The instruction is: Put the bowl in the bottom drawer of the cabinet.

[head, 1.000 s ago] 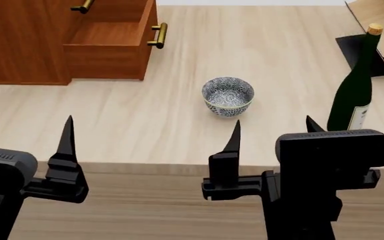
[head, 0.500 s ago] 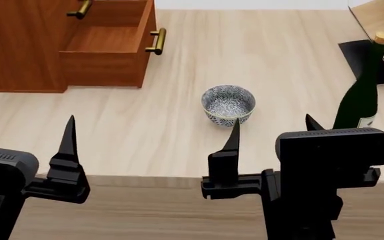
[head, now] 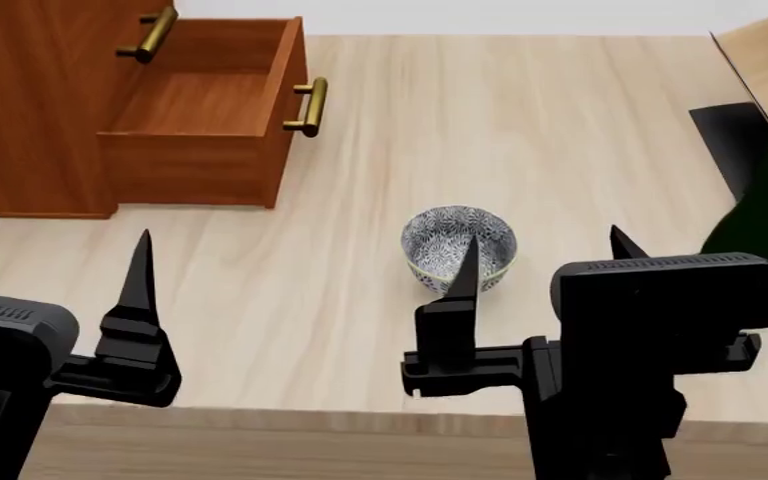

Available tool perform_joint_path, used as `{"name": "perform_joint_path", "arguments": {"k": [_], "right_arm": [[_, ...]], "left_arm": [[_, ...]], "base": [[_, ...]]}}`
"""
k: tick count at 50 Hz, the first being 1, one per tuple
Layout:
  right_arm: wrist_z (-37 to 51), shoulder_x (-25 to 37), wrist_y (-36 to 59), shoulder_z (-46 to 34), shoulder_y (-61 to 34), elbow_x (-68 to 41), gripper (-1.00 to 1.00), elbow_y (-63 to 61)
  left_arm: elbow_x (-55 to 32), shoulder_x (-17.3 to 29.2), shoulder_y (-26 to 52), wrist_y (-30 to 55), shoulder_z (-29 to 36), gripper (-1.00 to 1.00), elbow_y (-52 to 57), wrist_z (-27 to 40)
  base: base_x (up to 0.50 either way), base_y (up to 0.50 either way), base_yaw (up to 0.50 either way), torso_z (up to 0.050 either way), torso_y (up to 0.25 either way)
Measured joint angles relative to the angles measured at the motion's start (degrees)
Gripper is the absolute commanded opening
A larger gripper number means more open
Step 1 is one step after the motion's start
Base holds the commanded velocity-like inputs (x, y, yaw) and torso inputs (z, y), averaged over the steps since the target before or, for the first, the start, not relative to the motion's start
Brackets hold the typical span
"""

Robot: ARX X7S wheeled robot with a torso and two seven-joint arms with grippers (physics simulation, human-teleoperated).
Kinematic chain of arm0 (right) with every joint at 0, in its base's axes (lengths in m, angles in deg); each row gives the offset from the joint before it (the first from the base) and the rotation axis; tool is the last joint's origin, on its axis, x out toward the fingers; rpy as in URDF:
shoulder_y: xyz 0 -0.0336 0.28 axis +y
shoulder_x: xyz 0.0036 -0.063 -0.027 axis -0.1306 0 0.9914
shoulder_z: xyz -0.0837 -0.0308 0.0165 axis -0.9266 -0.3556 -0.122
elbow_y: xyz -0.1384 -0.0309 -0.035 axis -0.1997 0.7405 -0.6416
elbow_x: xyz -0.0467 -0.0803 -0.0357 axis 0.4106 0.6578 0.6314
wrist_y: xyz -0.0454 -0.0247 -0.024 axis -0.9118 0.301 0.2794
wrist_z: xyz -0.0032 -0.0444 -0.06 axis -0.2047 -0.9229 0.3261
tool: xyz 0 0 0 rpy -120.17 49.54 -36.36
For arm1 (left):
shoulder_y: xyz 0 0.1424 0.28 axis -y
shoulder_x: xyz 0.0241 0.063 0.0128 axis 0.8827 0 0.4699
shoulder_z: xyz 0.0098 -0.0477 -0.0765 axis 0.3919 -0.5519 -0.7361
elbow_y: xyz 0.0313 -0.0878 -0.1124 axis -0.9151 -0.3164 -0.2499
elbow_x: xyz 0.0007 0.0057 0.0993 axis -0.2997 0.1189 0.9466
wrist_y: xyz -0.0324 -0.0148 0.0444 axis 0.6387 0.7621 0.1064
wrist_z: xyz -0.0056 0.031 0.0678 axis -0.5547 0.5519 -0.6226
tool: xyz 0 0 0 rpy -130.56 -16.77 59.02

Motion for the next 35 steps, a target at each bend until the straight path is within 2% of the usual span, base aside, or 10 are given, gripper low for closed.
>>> {"name": "perform_joint_path", "arguments": {"k": [35], "right_arm": [[0.7, 0.5, 0.4, 0.1, -0.3, -1.4, 1.00, -0.6]], "left_arm": [[-0.9, 0.6, 0.3, 0.1, 0.2, 1.00, 0.5, 1.0]], "base": [[0.21, 0.00, 0.00, 0.000, 0.000]]}}
